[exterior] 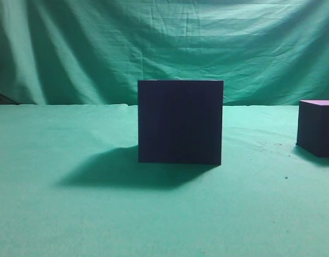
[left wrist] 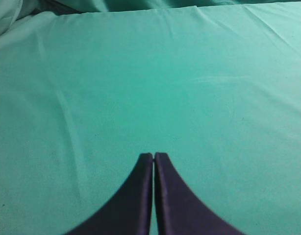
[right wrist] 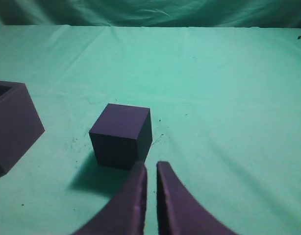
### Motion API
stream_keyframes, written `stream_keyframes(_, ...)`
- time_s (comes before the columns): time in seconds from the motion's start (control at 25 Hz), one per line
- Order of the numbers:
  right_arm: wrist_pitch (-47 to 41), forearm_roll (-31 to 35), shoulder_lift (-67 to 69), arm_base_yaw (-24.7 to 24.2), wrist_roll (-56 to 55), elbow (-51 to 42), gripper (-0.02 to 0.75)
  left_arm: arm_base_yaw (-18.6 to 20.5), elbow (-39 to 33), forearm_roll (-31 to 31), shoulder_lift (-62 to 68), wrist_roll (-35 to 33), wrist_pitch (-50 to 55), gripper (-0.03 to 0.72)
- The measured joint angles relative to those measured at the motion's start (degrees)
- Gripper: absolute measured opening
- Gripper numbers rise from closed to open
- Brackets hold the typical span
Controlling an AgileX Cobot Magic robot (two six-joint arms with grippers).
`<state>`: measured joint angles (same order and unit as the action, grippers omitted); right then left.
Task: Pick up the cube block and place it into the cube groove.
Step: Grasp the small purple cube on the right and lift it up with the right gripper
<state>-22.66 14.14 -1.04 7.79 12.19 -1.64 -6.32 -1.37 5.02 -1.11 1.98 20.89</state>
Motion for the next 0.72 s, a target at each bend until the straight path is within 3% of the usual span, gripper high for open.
stream_keyframes(0.72,0.00,0.00,0.00,0.00,0.00,0.00,0.050,0.00,0.00,0.00,0.00,0.00,0.00,0.000)
